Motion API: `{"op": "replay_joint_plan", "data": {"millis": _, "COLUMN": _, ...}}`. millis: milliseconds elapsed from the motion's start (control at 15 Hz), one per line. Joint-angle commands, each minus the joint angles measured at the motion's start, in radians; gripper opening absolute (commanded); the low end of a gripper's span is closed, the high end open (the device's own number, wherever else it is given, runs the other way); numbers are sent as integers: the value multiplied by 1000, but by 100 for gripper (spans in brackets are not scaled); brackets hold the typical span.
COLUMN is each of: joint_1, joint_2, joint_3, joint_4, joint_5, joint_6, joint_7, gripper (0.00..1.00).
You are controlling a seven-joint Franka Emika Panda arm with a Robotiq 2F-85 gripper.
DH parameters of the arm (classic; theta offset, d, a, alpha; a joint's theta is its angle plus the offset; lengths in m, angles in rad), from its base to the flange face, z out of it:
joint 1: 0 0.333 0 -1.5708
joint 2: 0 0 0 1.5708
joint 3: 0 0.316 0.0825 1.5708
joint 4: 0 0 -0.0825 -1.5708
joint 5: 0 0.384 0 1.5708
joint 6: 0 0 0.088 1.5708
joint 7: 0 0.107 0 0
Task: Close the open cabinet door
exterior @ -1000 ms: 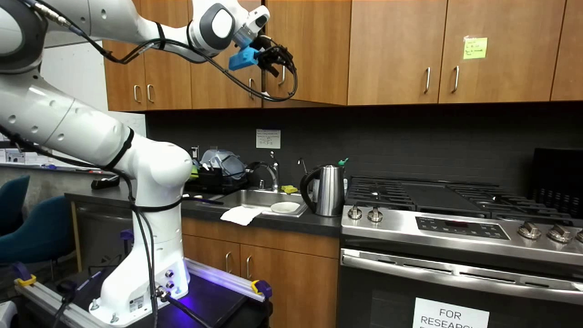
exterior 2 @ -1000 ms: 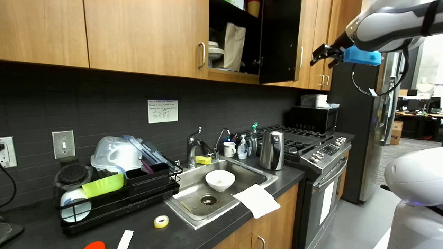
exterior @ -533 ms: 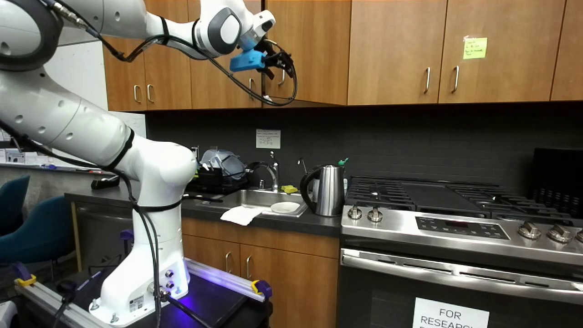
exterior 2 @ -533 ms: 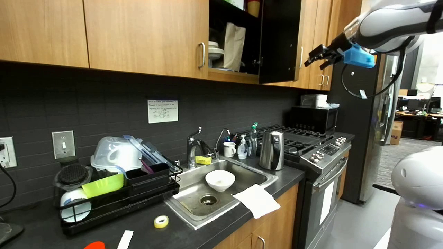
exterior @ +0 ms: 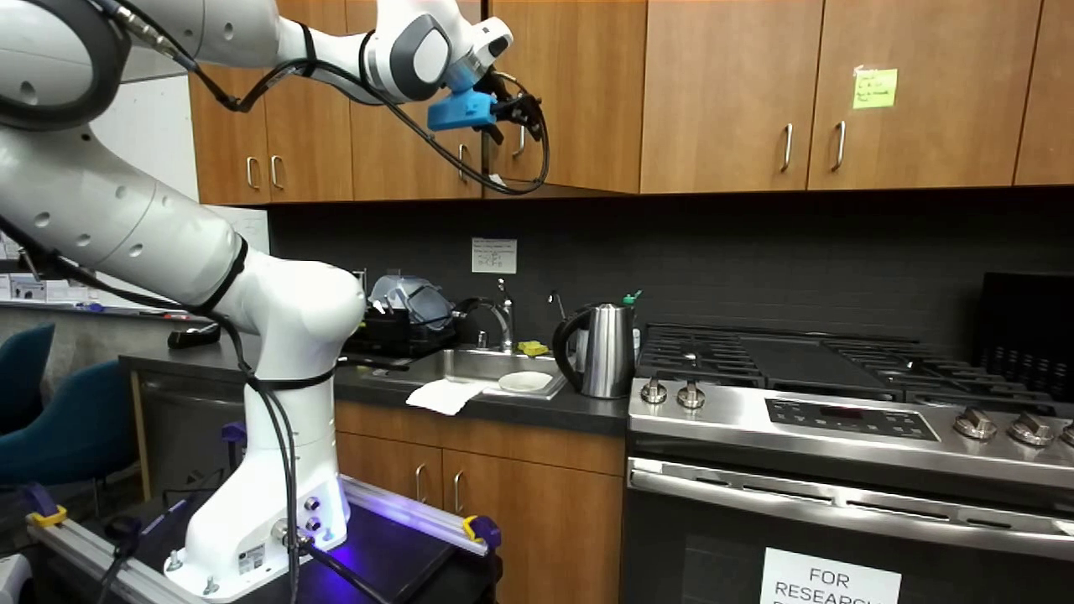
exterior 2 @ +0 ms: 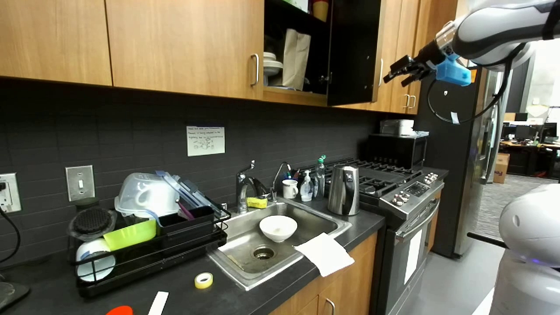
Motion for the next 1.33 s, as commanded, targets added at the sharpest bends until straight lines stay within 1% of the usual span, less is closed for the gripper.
{"op": "replay_joint_plan", "data": {"millis": 0, "joint_1": 29, "joint_2": 36, "joint_3": -23, "joint_4": 33, "joint_5": 21, "joint_6": 30, "joint_7": -49, "gripper": 100}}
{"op": "replay_joint_plan", "data": {"millis": 800, "joint_1": 160, "joint_2": 95, "joint_3": -86, "joint_4": 77, "joint_5": 62, "joint_6": 91, "joint_7": -144, "gripper": 100}}
{"op": "replay_joint_plan", "data": {"millis": 1267, "joint_1": 196, "joint_2": 90, "joint_3": -93, "joint_4": 69, "joint_5": 71, "joint_6": 89, "joint_7": -159, "gripper": 100}}
